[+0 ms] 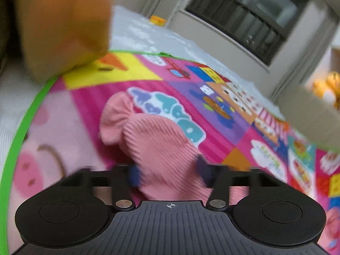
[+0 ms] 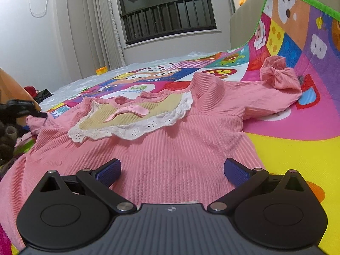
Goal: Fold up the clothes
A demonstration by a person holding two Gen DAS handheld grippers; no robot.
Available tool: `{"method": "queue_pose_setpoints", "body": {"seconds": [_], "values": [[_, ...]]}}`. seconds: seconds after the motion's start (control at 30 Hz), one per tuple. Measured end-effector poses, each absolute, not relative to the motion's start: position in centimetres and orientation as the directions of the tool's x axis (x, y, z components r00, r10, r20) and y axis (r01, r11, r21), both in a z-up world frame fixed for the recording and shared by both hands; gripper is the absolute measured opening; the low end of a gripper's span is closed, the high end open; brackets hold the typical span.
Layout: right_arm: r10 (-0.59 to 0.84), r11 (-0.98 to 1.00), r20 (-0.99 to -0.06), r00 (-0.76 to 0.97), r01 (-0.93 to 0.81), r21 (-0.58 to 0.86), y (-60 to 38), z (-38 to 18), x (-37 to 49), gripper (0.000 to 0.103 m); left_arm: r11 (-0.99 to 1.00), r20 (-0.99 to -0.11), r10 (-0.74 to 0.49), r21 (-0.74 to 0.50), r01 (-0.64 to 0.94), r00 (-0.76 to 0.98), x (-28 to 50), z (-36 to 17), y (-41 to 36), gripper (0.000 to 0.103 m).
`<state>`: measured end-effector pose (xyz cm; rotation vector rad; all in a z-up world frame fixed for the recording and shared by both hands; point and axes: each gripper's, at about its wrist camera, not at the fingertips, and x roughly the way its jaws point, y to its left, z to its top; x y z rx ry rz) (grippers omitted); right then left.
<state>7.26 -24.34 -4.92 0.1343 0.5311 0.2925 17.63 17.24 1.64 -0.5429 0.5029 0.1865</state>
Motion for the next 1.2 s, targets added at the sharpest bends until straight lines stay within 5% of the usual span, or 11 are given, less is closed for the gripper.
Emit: {"method": "queue_pose_setpoints", "body": {"seconds": [0.03,0.07,0.23,0.4,0.53,0.6,0.67,0.87,1.07,1.2], "values": [[0.313,0.948,-0.479,0.820,-0.240,0.208,-24.4,-4.9,7.3,0.103,0.863,-0.491,0.037,-0.423,-0.276,0.870,17.9,2.2,16.6,0.015],[0.317,0.946,-0.479,0.819,-0.241,0.214,-24.5,-4.9,7.3,0.103,0.882,-0.478,0.035,-0.398,-0.252,0.878,18.2,2.8,15.9,0.012],[0.314,0.948,-0.481,0.819,-0.241,0.208,-24.4,-4.9,7.3,0.103,0.958,-0.378,-0.025,-0.273,-0.086,0.926,18.7,6.8,10.8,0.013],[0.331,0.940,-0.482,0.811,-0.243,0.237,-24.8,-4.9,7.5,0.103,0.952,-0.302,-0.232,-0.263,0.153,0.925,18.8,10.2,3.3,0.013],[0.367,0.923,-0.489,0.792,-0.244,0.298,-25.6,-4.8,8.0,0.103,0.927,-0.339,-0.352,-0.252,0.277,0.872,19.9,8.8,-2.6,0.013],[0.378,0.917,-0.491,0.785,-0.246,0.314,-25.8,-4.7,8.2,0.103,0.918,-0.380,-0.383,-0.259,0.301,0.842,20.3,6.9,-4.4,0.019],[0.371,0.923,-0.498,0.784,-0.251,0.293,-25.5,-4.7,8.2,0.103,0.904,-0.422,-0.416,-0.284,0.319,0.805,20.7,5.0,-5.6,0.050],[0.351,0.935,-0.521,0.778,-0.261,0.240,-24.7,-4.5,8.2,0.103,0.875,-0.444,-0.475,-0.327,0.356,0.759,17.9,3.0,-4.4,0.086],[0.416,0.904,-0.515,0.749,-0.282,0.320,-25.9,-0.5,9.2,0.103,0.950,-0.478,-0.313,-0.172,0.262,0.821,14.8,3.1,-0.7,0.094],[0.405,0.908,-0.437,0.803,-0.299,0.293,-24.8,3.9,11.1,0.102,0.944,-0.528,-0.322,-0.244,0.223,0.785,15.0,1.1,1.8,0.094]]}}
